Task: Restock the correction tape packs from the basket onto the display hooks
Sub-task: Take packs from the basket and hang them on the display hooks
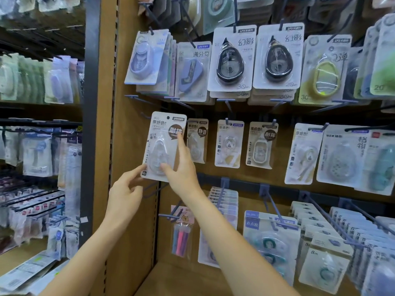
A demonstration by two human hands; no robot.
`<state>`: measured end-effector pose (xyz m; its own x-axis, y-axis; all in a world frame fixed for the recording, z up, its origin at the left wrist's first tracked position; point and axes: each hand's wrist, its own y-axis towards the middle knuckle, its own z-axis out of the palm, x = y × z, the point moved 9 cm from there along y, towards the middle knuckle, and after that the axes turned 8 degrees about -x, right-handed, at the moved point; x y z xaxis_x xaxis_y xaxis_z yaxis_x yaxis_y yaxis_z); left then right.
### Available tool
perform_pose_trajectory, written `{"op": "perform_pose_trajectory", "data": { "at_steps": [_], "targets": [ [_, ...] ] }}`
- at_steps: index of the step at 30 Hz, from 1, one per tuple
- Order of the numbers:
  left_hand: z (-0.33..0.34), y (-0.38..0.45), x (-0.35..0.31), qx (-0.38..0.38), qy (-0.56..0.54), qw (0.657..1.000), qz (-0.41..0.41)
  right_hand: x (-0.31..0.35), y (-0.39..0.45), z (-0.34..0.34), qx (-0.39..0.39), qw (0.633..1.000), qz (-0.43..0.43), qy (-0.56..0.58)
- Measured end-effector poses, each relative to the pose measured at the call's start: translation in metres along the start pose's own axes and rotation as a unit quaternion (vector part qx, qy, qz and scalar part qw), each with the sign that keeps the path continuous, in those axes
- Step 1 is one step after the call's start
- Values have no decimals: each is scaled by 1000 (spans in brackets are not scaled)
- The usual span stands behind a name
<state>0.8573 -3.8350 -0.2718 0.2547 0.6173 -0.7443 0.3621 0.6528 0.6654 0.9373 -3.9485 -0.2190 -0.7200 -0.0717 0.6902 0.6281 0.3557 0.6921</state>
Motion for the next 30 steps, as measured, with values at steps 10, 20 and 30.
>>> {"op": "perform_pose_trajectory", "data": {
  "at_steps": [10, 20, 30],
  "targets": [
    [10, 1, -11, 33, -20, 999, 23, -9, 16, -21, 16, 999, 16, 46],
    [2, 1, -14, 37, -27, 999, 8, 0, 6, -16, 36, 998, -25, -39],
    [6, 0, -12, 28, -52, 998, -19, 13, 3, -13, 10, 994, -62, -85]
  ]
}}
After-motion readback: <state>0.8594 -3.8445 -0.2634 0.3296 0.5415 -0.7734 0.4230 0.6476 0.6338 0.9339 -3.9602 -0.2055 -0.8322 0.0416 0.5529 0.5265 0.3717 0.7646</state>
